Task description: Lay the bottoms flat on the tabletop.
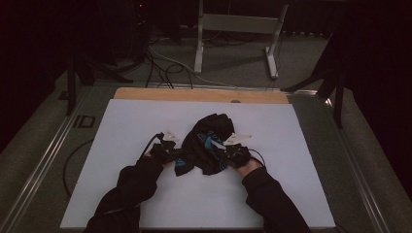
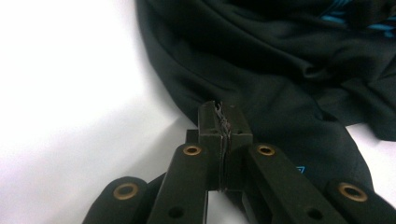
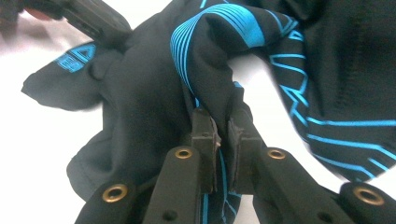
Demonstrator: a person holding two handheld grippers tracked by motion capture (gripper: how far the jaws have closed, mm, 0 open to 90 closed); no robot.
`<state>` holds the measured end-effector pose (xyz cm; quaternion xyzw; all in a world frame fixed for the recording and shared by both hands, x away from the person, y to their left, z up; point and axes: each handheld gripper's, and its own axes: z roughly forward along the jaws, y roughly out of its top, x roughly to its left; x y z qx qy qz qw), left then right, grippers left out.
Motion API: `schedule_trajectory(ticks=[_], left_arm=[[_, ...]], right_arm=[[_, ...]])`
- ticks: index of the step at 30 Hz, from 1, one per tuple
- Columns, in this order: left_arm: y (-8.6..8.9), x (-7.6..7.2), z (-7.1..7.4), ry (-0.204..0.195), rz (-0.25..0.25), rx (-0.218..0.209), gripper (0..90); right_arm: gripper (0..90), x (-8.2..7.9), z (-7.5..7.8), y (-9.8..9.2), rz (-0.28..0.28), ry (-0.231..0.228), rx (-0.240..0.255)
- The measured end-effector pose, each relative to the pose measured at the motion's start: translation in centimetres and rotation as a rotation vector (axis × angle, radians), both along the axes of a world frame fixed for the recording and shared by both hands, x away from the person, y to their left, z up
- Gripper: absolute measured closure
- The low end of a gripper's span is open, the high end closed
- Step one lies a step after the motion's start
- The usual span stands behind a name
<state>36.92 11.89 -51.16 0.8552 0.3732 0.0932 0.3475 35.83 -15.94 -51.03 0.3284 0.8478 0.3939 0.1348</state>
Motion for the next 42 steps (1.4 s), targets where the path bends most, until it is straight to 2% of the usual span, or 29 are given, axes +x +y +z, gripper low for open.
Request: schedule_trajectory(ticks=[5,16,27,29,31,37,42], left_arm=[[1.0,-0.1,0.7,-0.012,0.011,-0.003,90.0],[2.7,-1.3,2.6,-0.028,-0.027,0.008,90.0],[5.4,-4.3,4.0,-0.047,-0.054,0.025,90.0],[5.8,-5.0,4.1,-0.045,-0.057,0.01,90.0],[6.1,-5.8,4.2,-0.051,-0.066,0.014,90.0],[6.7,-7.9,3.8,-0.048,-0.097,0.012,90.0],[6.7,-9.3,3.5,-0.039,-0.104,-0.01,90.0]], right_arm=[[83.5,-0.1,0.5,-1.1,-0.007,-0.012,0.004],[83.7,-1.0,1.8,-4.0,-0.029,-0.03,0.005],[83.7,-3.8,2.0,-7.9,-0.049,-0.027,0.005],[83.7,-4.4,1.9,-8.6,-0.056,-0.023,0.008],[83.7,-4.9,1.7,-9.3,-0.054,-0.015,0.017],[83.7,-6.6,1.3,-10.6,-0.045,0.001,-0.003],[83.7,-7.7,1.2,-10.9,-0.033,0.017,-0.005]])
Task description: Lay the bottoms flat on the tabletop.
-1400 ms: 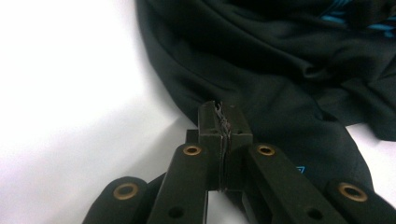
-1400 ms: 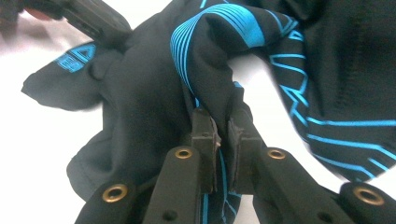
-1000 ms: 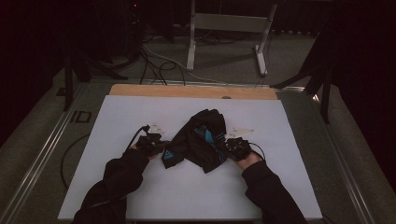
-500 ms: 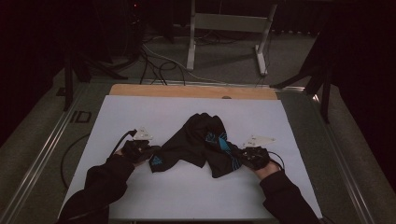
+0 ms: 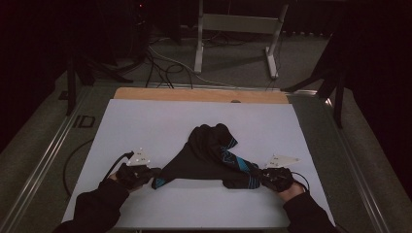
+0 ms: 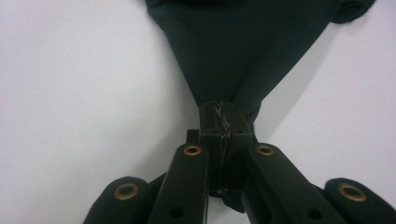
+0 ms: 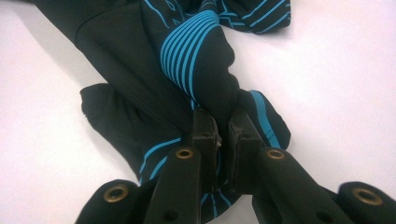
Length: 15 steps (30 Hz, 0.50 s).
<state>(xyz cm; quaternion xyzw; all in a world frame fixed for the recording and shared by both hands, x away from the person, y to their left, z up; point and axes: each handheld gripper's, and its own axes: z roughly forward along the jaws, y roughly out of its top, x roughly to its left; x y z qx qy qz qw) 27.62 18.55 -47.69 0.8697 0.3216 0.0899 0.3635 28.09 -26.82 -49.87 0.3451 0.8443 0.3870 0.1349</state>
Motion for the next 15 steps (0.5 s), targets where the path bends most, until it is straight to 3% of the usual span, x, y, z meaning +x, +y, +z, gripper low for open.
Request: schedule_trajectory(ticks=[15], left_arm=[[-2.0,-2.5,-1.1,0.044,-0.081,-0.006,90.0]], right_arm=[[83.7,-1.8,-0.4,-1.8,-0.007,-0.011,-0.021]])
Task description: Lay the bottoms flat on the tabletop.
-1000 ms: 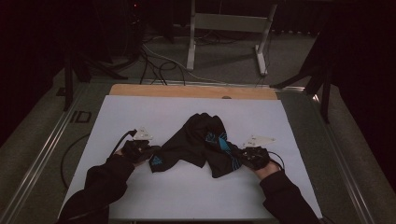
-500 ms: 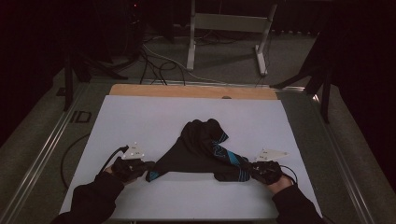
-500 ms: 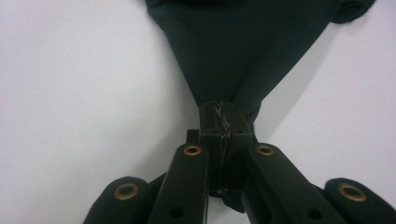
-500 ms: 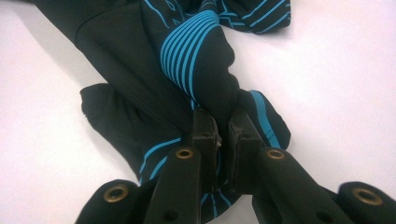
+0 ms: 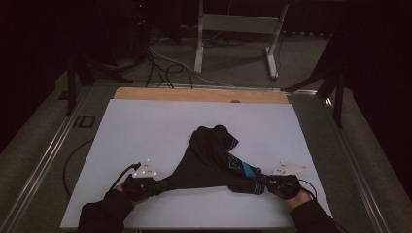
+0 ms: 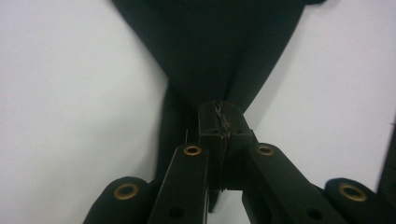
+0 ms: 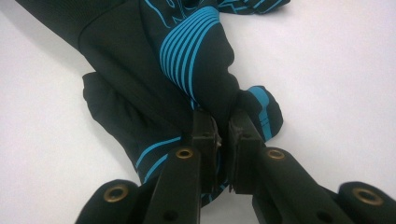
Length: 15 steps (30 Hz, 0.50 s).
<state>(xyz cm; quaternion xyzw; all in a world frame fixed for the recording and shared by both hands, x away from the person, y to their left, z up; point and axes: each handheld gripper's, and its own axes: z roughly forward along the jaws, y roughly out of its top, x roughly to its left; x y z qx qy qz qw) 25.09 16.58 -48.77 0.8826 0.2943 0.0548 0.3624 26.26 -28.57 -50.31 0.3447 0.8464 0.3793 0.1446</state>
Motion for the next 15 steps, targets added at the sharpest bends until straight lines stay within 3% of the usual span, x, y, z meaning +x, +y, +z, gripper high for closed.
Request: schedule_trajectory(ticks=[5,10,15], left_arm=[[-0.6,-0.6,-0.2,0.003,-0.038,-0.001,90.0],[-0.8,-0.7,-1.0,0.04,-0.053,-0.006,90.0],[-1.1,-0.9,-0.9,0.05,-0.088,-0.004,90.0]], right_arm=[[83.7,-0.3,-0.3,-0.8,-0.017,0.007,0.009],[83.6,-0.9,-0.5,-1.2,-0.021,0.01,0.011],[83.4,-0.9,-0.5,-1.2,-0.024,0.015,0.016]])
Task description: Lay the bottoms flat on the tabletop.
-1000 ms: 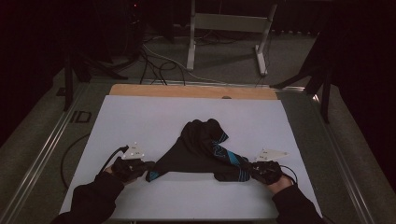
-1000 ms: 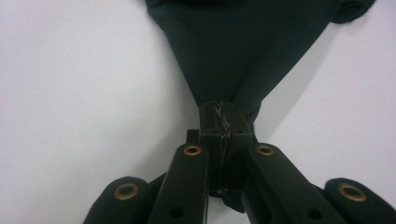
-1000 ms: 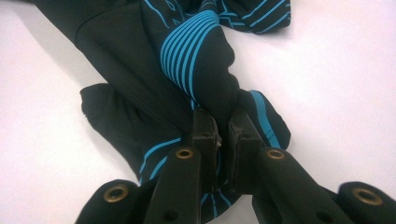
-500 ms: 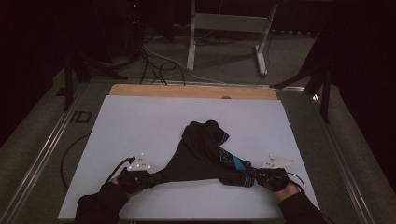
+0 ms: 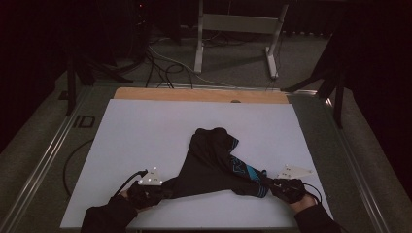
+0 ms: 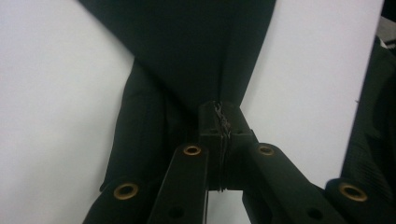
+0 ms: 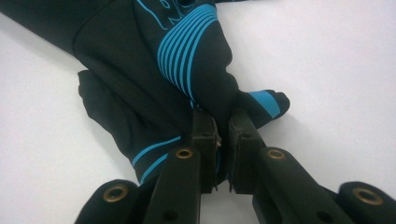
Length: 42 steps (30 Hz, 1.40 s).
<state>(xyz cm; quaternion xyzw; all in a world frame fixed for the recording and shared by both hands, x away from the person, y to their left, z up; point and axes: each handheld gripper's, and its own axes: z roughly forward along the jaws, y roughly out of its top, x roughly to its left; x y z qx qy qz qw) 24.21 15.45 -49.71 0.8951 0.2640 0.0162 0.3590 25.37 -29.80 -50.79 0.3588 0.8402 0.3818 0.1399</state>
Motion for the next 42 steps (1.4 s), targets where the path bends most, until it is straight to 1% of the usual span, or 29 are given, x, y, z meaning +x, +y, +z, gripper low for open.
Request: schedule_trajectory(ticks=[1,2,3,4,6,7,8,10,11,12,15,16,18,19,20,22,24,25,27,28,31,32,33,35,37,38,40,41,42], left_arm=[[-0.1,0.0,0.1,0.003,-0.007,0.0,90.0],[-0.1,0.0,0.2,0.008,-0.01,-0.002,90.0],[-0.2,0.0,0.3,0.008,-0.013,-0.008,89.9],[-0.2,0.0,0.4,0.01,-0.015,-0.011,89.4],[-0.2,0.1,0.7,0.008,-0.004,-0.023,86.5],[-0.1,0.2,1.0,0.001,0.005,-0.041,81.7],[-0.1,0.3,1.2,-0.011,0.012,-0.047,75.7],[-0.1,0.6,1.8,-0.041,0.035,-0.041,61.7],[-0.1,0.8,2.2,-0.066,0.048,-0.038,58.8],[-0.1,1.0,2.4,-0.07,0.058,-0.042,52.9],[-0.3,2.0,3.2,-0.087,0.078,-0.047,48.2],[-0.4,2.3,3.3,-0.087,0.082,-0.05,47.8],[-0.7,3.1,3.3,-0.091,0.086,-0.039,45.7],[-0.7,3.1,3.3,-0.091,0.086,-0.039,45.4],[-1.1,4.2,2.9,-0.078,0.108,-0.04,43.8],[-1.5,5.1,2.4,-0.065,0.122,-0.032,41.9],[-1.8,5.9,1.8,-0.052,0.138,-0.024,41.2],[-1.8,5.9,1.8,-0.052,0.138,-0.024,39.6],[-2.3,6.9,0.8,-0.035,0.154,-0.003,39.3],[-2.4,7.3,0.5,-0.025,0.163,0.001,39.0],[-2.8,8.2,-0.5,-0.003,0.183,0.012,38.5],[-2.9,8.4,-0.7,0.001,0.184,0.017,38.6],[-3.0,8.7,-1.0,0.005,0.193,0.013,38.6],[-3.3,9.0,-1.4,0.023,0.184,0.0,39.6],[-3.5,9.2,-1.7,0.031,0.179,0.005,42.8],[-3.6,9.2,-1.7,0.028,0.178,0.001,44.3],[-3.7,9.4,-1.7,0.042,0.181,-0.008,48.9],[-3.8,9.5,-1.7,0.037,0.169,-0.002,51.7],[-3.9,9.5,-1.7,0.038,0.172,-0.002,55.1]], right_arm=[[83.4,-0.1,0.1,0.1,-0.003,0.003,0.0],[83.3,-0.1,0.2,0.2,0.005,-0.009,-0.007],[83.0,-0.1,0.3,0.2,0.004,0.0,-0.008],[82.0,-0.1,0.5,0.3,0.003,-0.004,-0.015],[78.2,-0.1,0.8,0.5,0.003,-0.025,-0.022],[75.6,-0.1,1.0,0.5,0.002,-0.033,-0.031],[70.6,-0.1,1.4,0.7,0.002,-0.041,-0.028],[64.2,0.1,2.1,0.8,0.008,-0.064,-0.013],[59.8,0.1,2.5,0.9,0.004,-0.067,-0.008],[56.3,0.3,3.0,1.1,0.007,-0.08,0.0],[52.9,0.9,4.2,1.4,-0.007,-0.095,0.031],[52.9,1.3,4.6,1.6,-0.007,-0.108,0.038],[52.4,2.0,5.1,2.2,-0.001,-0.114,0.048],[52.4,2.0,5.1,2.2,-0.001,-0.114,0.048],[52.4,3.0,5.2,3.0,0.008,-0.115,0.042],[52.2,3.8,5.0,3.8,-0.008,-0.086,0.059],[52.0,4.6,4.5,4.6,0.003,-0.07,0.071],[52.0,4.6,4.5,4.6,0.003,-0.07,0.071],[51.4,5.3,4.0,5.4,-0.003,-0.049,0.069],[50.9,5.9,3.5,6.1,0.007,-0.031,0.057],[50.3,6.5,2.6,7.2,0.021,-0.002,0.034],[50.3,6.6,2.2,7.6,0.021,0.008,0.014],[50.3,6.8,2.0,7.8,0.024,0.017,0.003],[50.5,7.0,1.3,8.2,0.022,0.039,-0.019],[52.6,7.1,0.7,8.5,0.013,0.058,-0.054],[54.5,7.2,0.4,8.6,0.009,0.066,-0.073],[59.5,7.3,0.0,8.8,0.013,0.085,-0.094],[63.1,7.3,-0.1,8.8,0.01,0.088,-0.106],[71.1,7.3,-0.2,8.9,0.01,0.085,-0.12]])
